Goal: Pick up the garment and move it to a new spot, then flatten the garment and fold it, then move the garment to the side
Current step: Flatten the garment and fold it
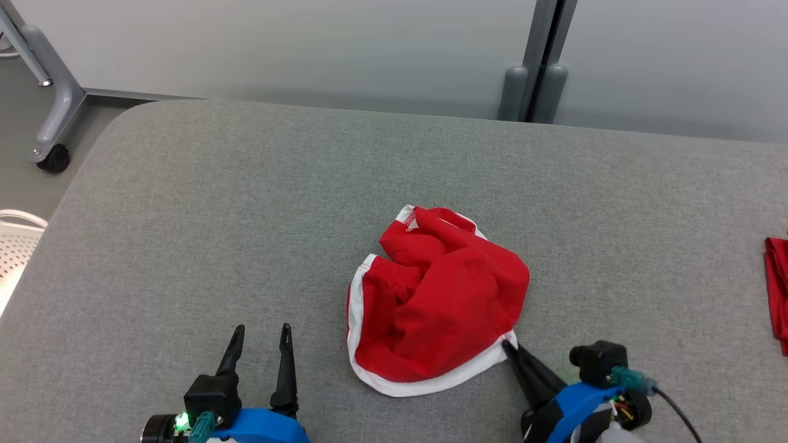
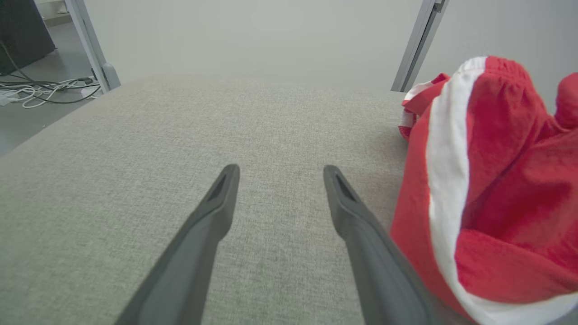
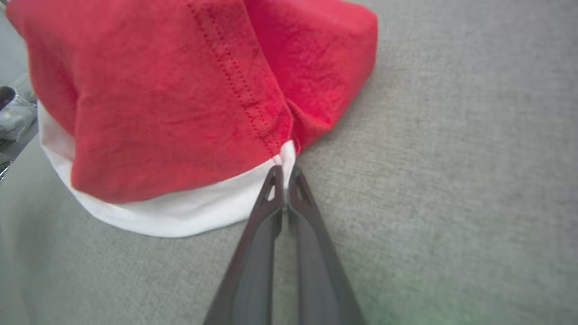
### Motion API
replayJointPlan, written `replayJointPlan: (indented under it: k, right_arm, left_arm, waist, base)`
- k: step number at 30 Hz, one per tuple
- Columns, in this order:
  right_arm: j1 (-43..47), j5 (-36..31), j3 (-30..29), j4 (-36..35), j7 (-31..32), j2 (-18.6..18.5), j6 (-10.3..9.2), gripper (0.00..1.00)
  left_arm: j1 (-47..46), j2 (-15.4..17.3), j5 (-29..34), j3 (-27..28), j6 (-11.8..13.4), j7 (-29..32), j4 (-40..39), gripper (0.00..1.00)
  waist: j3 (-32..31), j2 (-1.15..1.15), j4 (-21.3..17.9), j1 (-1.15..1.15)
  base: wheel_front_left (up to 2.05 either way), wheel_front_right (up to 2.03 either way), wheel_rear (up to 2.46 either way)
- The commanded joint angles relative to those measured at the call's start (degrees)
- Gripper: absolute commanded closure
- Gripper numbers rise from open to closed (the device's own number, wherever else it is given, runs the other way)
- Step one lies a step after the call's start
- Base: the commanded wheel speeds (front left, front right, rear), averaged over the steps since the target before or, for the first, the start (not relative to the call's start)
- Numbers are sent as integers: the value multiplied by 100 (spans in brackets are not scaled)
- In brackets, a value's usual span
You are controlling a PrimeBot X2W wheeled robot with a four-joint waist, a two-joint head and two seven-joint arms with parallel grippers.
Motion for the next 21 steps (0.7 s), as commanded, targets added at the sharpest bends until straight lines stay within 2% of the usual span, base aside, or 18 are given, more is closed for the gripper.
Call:
replayJointPlan:
  k: [1,11,17,21]
  right_arm:
    - [-104,23,-145,-149,-1,-100,0,100]
    - [-205,-314,-2048,-1154,-2,-187,0,100]
    - [-36,-936,-3027,-740,-2,-171,0,100]
    - [130,-1292,-3287,-278,-2,8,0,100]
  left_arm:
    - [-100,-3,-11,-8,13,-14,-4,0]
    - [-69,-3,-37,-46,28,-14,-38,0]
    - [-123,-4,-77,-128,-1,-14,-24,0]
    - [-106,-3,-114,-175,-35,-14,-15,0]
  waist:
    - [-3,0,-29,0]
    - [-96,0,-356,0]
    - [-126,0,-553,0]
    - [-162,0,-710,0]
  base:
    - [0,0,0]
    - [0,0,0]
    - [0,0,0]
    - [0,0,0]
